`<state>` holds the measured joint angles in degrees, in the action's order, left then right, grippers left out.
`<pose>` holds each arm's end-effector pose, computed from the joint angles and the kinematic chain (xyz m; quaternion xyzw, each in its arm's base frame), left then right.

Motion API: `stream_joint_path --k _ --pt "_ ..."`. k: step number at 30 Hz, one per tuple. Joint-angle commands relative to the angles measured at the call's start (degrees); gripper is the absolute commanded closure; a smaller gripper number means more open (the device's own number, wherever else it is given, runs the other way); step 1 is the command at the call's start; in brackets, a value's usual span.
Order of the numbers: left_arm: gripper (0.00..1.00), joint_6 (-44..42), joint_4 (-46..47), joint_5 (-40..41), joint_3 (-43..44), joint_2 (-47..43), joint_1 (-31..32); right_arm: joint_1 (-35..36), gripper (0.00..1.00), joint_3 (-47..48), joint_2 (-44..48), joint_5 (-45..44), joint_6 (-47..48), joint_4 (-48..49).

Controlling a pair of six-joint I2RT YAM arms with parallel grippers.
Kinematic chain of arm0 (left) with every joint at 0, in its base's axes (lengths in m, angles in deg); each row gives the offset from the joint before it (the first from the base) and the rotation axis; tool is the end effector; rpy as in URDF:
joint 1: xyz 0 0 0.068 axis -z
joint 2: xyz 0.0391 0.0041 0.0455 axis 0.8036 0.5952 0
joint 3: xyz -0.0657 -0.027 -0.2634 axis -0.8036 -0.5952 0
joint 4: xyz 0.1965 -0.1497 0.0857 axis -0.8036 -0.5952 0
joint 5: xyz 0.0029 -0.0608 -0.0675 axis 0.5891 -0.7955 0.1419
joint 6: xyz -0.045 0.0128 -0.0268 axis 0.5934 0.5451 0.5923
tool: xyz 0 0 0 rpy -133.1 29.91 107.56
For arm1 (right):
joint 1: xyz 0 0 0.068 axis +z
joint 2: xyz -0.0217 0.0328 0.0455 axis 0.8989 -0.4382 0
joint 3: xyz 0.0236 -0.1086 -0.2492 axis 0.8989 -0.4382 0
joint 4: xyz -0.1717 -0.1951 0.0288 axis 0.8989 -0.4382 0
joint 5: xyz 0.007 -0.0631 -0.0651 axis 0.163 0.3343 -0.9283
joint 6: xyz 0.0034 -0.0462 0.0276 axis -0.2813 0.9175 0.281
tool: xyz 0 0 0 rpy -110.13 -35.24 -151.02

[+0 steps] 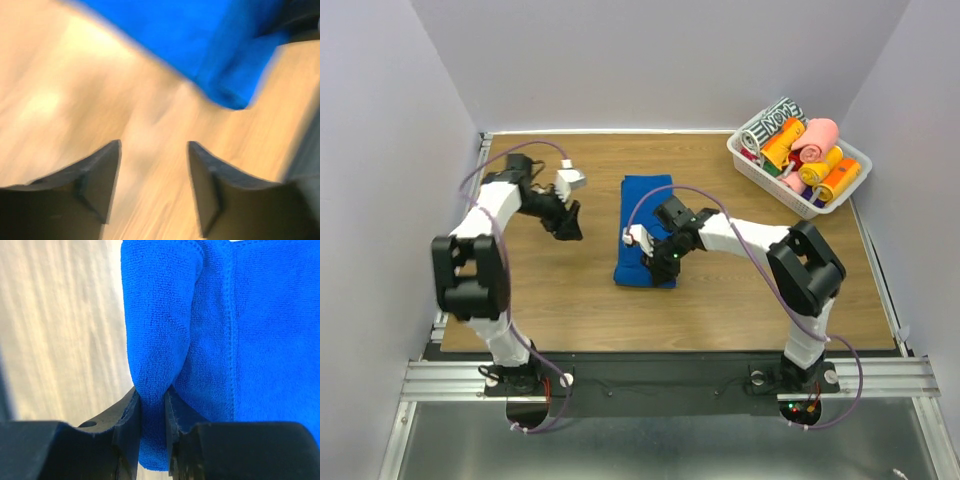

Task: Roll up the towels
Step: Roll the towel

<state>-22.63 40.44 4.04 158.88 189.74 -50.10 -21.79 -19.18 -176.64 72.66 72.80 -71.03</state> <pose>0.3567 -0.0481 0.2294 0.4657 0.7709 -0.3205 0.2936 0.2613 0.2623 0.1768 -0.6290 0.6999 0.2805 0.1894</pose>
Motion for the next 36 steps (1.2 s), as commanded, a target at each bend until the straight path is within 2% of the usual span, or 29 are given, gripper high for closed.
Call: stream_joint_path --k 1,2,3,7,10,12,13,14,15,18,19,23,29,33,35,36 --pt "0.27 8.26 16.1 4.98 -8.43 -16.92 -2.94 -1.61 0.81 8.14 -3.92 10.95 -3.69 -11.18" --pt "0.23 8.35 18.48 6.57 -12.89 -20.0 -4.16 -2.05 0.81 9.29 -5.85 12.53 -4.22 -12.24" --pt "0.02 8.7 22.94 8.59 -14.93 -25.95 -4.17 -2.66 0.81 11.13 -6.74 15.59 -5.09 -13.73" --pt "0.01 7.74 28.16 9.75 -22.85 -37.39 -3.73 -5.03 0.81 15.18 -12.53 20.71 -5.54 -18.22" --pt "0.01 8.7 30.01 9.05 -27.51 -42.52 -3.47 -6.79 0.8 19.84 -18.16 24.14 -4.23 -23.74" --pt "0.01 3.03 27.22 12.09 -29.01 -43.41 0.56 -7.32 0.8 23.35 -20.79 26.16 -2.99 -26.48" --pt "0.01 0.82 25.29 16.91 -29.71 -44.19 9.89 -7.76 0.8 24.41 -22.81 27.65 -2.64 -28.66" --pt "0.01 0.62 26.92 29.48 -33.46 -45.07 15.29 -8.02 0.8 25.55 -23.7 28.45 -2.55 -29.29" --pt "0.01 -0.68 28.85 33.44 -35.85 -47.78 22.57 -8.2 0.8 26.17 -25.01 29.5 -2.64 -30.08" --pt "0.01 -6.13 34.56 35.59 -43.15 -54.45 27.89 -9.08 0.8 27.4 -26.17 31.17 -2.64 -31.23" --pt "0.01 -5.36 36.24 36.63 -44.38 -55.53 29.3 -9.26 0.8 27.58 -26.34 31.44 -2.9 -31.32" --pt "0.01 -3.17 38.53 39.45 -46.24 -53.35 37.64 -9.35 0.8 28.9 -28.18 31.97 -2.99 -32.29" --pt "0.04 -4.21 39.67 40.77 -44.92 -41.84 45.82 -10.22 0.79 33.03 -32.75 34.17 -2.29 -37.55" --pt "0.01 -6.93 46.17 43.76 -46.33 -38.14 48.82 -10.93 0.79 35.31 -34.87 36.01 -2.2 -40.01" --pt "0.02 -8.16 47.15 44.37 -45.98 -34.89 49.71 -11.28 0.79 35.58 -35.4 36.72 -2.02 -40.29" --pt "0.06 -8.17 48.63 45.68 -45.98 -33.84 49.88 -11.28 0.79 35.75 -35.57 36.72 -1.94 -40.46"
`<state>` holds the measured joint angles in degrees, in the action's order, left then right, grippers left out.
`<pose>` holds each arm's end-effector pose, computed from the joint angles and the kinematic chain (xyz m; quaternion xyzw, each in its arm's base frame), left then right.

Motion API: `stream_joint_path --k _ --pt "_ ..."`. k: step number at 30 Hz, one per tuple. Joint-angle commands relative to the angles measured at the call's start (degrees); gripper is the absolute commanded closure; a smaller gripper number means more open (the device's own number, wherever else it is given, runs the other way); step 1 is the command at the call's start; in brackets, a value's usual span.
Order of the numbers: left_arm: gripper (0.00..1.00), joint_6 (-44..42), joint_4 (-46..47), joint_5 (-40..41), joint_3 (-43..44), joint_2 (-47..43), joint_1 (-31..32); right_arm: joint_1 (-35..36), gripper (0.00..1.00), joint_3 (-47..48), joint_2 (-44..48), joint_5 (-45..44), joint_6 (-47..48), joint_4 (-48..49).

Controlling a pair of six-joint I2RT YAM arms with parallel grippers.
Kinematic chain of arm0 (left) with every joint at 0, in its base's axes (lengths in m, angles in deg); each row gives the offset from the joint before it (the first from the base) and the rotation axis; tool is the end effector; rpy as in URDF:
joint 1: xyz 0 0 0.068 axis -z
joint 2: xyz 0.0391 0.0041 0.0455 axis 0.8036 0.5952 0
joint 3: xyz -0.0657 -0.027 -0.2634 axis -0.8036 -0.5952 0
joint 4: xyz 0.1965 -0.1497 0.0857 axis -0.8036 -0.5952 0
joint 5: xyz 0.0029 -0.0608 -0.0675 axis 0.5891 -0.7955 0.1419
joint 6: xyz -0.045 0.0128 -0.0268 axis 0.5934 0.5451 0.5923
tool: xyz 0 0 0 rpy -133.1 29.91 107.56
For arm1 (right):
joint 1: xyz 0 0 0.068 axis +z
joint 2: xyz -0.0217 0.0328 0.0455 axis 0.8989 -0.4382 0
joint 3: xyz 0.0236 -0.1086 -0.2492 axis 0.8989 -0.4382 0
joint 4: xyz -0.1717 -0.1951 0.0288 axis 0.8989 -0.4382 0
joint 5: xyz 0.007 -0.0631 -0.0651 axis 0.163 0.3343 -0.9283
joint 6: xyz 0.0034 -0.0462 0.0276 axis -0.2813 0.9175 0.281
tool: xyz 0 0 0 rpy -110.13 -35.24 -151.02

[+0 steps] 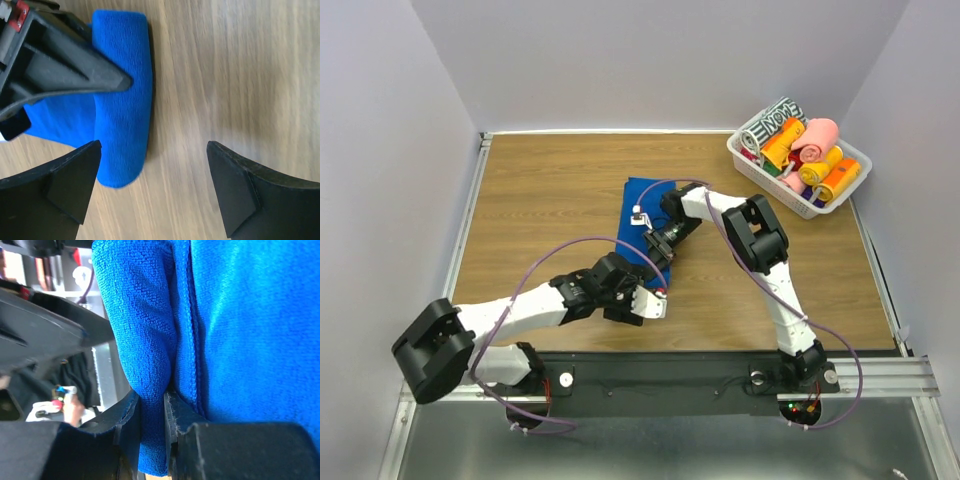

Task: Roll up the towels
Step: Roll the towel

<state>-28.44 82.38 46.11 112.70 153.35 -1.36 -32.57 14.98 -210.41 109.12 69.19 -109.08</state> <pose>0.1419 -0.1897 0.1968 0.7504 0.5065 -0.0402 0.4228 0.3549 0.2557 0.1047 0.3727 -0.7363 -0.5568 0.0943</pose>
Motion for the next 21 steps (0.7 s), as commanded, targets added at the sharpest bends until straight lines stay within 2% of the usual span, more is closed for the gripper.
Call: stream_joint_path --k 1,10,15,18,21 --pt "0.07 -2.44 7.84 3.71 0.47 4.3 1.32 -0.59 0.79 1.59 -1.98 0.35 1.67 -2.5" --pt "0.24 -2.97 14.51 6.08 0.38 13.45 1.85 -0.59 0.79 3.27 -4.97 -0.44 4.83 -7.33" --pt "0.28 -3.15 17.78 6.7 -0.5 17.15 1.85 -0.59 0.8 2.65 -5.15 -0.97 5.71 -7.86" --pt "0.4 -2.53 16.38 6.26 0.2 18.38 1.85 -0.59 0.8 3.0 -5.06 -0.97 6.24 -8.56" --pt "0.58 -1.13 12.43 4.33 1.87 19.17 1.85 -0.59 0.79 4.48 -4.79 -1.58 5.89 -9.08"
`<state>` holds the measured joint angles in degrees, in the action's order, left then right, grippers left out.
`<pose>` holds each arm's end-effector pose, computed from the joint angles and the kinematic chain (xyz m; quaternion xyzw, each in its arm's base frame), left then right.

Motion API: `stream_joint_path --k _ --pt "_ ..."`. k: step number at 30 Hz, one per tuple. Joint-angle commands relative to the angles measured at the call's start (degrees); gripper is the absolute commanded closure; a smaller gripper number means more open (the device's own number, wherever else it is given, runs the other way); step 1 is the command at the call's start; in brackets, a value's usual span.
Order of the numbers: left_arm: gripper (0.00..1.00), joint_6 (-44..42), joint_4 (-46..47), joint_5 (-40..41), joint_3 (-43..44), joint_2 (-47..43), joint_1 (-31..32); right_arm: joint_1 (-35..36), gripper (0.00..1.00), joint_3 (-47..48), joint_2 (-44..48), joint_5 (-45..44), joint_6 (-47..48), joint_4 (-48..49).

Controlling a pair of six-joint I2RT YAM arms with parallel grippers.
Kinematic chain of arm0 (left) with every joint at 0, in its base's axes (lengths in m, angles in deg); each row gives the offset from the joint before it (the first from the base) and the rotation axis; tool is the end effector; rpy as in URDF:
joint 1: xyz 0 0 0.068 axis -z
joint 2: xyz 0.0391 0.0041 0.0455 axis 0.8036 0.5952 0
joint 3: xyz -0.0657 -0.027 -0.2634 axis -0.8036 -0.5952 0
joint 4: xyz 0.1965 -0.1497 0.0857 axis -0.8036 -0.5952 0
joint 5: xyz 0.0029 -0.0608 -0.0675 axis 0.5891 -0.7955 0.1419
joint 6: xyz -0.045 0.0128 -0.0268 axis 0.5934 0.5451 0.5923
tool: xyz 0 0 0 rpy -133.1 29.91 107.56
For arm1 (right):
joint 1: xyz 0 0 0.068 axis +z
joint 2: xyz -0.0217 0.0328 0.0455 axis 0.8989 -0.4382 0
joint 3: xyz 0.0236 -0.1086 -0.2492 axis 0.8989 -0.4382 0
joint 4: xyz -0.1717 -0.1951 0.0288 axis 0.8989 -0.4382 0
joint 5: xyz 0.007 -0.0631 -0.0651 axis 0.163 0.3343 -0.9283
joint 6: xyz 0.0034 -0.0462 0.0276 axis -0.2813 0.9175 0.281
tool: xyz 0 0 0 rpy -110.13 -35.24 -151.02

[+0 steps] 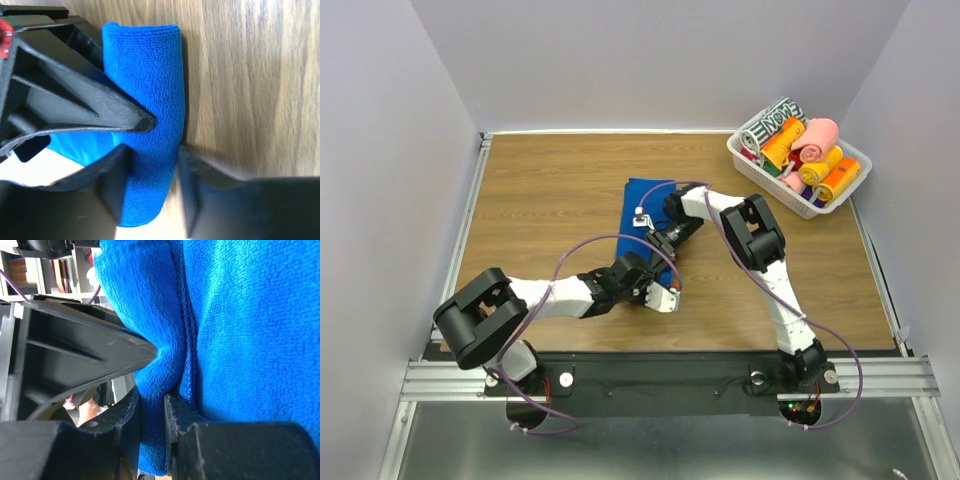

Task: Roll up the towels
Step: Roll the towel

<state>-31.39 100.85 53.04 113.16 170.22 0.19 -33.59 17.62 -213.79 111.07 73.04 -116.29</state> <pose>0.1655 -0.2254 0.1560 0.7507 0.4946 0.0206 0.4375 0.3568 0.2483 0.0941 0.3466 -0.7339 -0.5705 0.1253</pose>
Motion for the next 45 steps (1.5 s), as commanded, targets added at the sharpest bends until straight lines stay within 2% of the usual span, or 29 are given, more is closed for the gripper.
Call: stream_joint_path --k 1,3,6,7,9,10,12,15,16,21,25,30,34,39,43,45 --pt "0.61 2.44 -8.05 -3.21 1.68 2.3 0.3 0.35 0.79 2.46 -1.32 -4.22 2.04 -2.14" --pt "0.69 3.67 -10.08 -5.05 2.56 2.3 0.3 0.26 0.77 3.86 -1.23 -4.76 0.99 -2.23" --pt "0.78 4.99 -12.82 -6.99 2.91 2.21 0.3 -0.88 0.64 6.41 -0.88 -5.11 -0.33 -2.05" --pt "0.8 5.08 -14.38 -8.13 3.0 2.13 0.3 -1.32 0.56 7.12 -0.79 -5.28 -1.38 -2.05" --pt "0.82 5.26 -16.77 -10.24 3.26 2.04 0.21 -2.55 0.49 9.84 -0.27 -6.34 -2.78 -1.96" --pt "0.82 5.34 -17.47 -10.86 3.44 1.95 0.21 -3.07 0.41 10.98 -0.18 -6.78 -3.4 -1.7" --pt "0.83 5.78 -19.75 -12.7 4.31 2.21 0.21 -5.09 0.33 14.84 0.44 -7.92 -4.98 -1.44" --pt "0.83 6.31 -22.74 -15.68 6.07 2.48 -0.4 -8.61 0.06 18.89 1.93 -8.71 -9.18 0.49" --pt "0.83 6.4 -24.58 -16.57 6.6 3.0 -0.76 -10.71 0.02 19.25 3.85 -9.58 -10.6 3.19" --pt "0.82 5.96 -32.75 -24.03 13.97 7.57 -4.71 -16.17 0.0 16.89 11.85 -11.26 -13.34 8.14" --pt "0.79 4.12 -39.96 -29.58 20.65 12.4 -8.84 -19.68 0.0 6.97 22.13 -11.18 -11.59 12.27" --pt "0.75 1.48 -51.3 -36.17 30.83 21.97 -13.67 -20.48 0.0 -6.22 36.96 -18.37 -7.54 13.76" --pt "0.75 1.3 -55.35 -41.62 35.25 28.38 -16.58 -20.48 0.0 -17.38 47.62 -24.17 -9.03 21.3" --pt "0.74 0.6 -61.24 -45.66 42.0 35.6 -19.83 -17.94 0.0 -29.59 56.5 -29.19 -6.76 25.02" --pt "0.73 0.16 -64.14 -46.46 46.49 40.34 -22.2 -12.85 0.03 -33.82 63.44 -32.61 -5.08 26.42" --pt "0.73 -0.19 -66.16 -46.64 48.87 41.85 -23.08 -7.41 0.03 -35.67 67.31 -38.84 -4.29 28.95"
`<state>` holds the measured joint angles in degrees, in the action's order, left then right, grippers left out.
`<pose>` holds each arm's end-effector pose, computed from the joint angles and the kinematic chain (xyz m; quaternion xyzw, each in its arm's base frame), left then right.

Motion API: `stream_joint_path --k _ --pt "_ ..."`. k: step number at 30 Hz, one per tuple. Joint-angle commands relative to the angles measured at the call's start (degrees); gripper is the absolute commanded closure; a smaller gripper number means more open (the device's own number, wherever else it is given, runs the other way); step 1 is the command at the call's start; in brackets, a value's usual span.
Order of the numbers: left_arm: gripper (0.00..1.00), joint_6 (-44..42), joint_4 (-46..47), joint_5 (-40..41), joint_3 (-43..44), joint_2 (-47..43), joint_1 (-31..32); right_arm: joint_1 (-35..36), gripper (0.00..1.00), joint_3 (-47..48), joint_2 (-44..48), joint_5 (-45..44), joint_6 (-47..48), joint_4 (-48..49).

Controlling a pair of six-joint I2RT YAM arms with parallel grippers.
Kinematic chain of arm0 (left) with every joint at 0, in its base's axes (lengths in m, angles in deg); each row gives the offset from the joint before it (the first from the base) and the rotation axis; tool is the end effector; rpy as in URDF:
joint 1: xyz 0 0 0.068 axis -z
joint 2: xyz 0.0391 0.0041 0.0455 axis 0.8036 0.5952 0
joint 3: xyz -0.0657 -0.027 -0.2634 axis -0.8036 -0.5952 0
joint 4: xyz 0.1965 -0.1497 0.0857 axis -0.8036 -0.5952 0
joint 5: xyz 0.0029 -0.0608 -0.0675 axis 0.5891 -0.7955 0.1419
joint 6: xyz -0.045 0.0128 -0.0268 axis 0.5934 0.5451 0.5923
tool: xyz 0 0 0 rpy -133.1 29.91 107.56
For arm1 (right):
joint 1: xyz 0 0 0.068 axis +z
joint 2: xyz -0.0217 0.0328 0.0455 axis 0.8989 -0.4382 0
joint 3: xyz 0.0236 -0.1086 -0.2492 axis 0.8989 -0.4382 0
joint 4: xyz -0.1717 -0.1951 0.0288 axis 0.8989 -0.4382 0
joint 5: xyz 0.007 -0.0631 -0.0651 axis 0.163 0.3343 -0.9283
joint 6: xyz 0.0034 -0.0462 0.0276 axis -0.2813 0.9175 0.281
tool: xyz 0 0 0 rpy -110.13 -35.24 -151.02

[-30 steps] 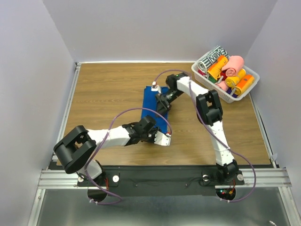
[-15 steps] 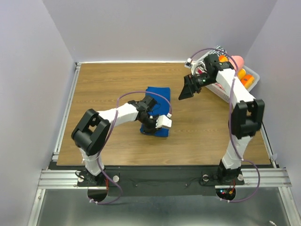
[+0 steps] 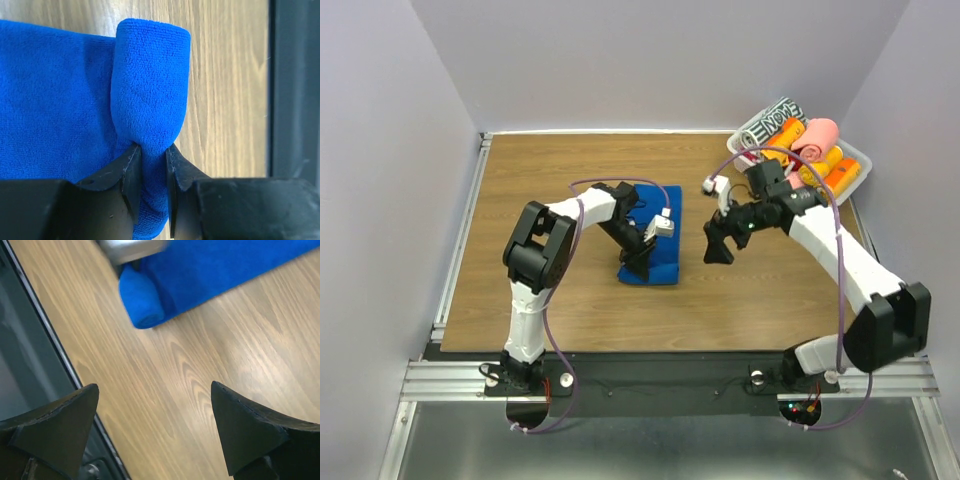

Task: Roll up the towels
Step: Roll the towel

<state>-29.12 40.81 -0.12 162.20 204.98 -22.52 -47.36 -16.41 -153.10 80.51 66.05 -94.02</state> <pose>0.3194 -0.2250 0.1520 0.6381 0.6240 -0.4258 0.1488 0.2664 0.1033 0.3032 -0.4211 0.8135 0.3048 0.2606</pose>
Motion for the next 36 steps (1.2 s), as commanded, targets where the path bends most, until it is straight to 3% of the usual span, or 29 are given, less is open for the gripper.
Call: stream_joint_path --k 1,8,14,24,27,30,31,36 --pt "0.73 -2.64 -6.65 6.52 0.7 8.84 -0.55 8.65 0.03 -3.74 7.67 -10.83 2.88 7.92" --pt "0.72 -2.47 -10.78 6.69 8.0 15.01 -1.08 28.67 0.03 -13.24 7.51 -28.31 1.83 23.38" --pt "0.69 -2.2 -13.76 7.04 12.48 17.99 -1.6 34.93 0.05 -16.94 2.33 -36.59 8.24 34.55" --pt "0.68 -3.08 -15.62 7.05 15.83 20.02 -2.22 37.15 0.06 -18.26 -7.6 -36.25 10.35 42.47" --pt "0.68 -2.91 -15.44 6.7 15.48 19.67 -2.4 37.15 0.1 -19.31 -9.19 -34.16 11.32 44.14" --pt "0.68 -2.91 -14.92 6.61 14.95 19.06 -2.57 37.15 0.22 -19.84 -10.77 -32.83 10.79 44.85" --pt "0.67 -2.99 -14.83 6.52 14.86 18.7 -2.75 37.15 0.3 -20.1 -12.08 -32.83 11.14 45.02" --pt "0.65 -2.56 -14.3 6.17 14.25 17.48 -3.19 34.78 0.46 -20.63 -13.59 -29.93 10.36 45.37"
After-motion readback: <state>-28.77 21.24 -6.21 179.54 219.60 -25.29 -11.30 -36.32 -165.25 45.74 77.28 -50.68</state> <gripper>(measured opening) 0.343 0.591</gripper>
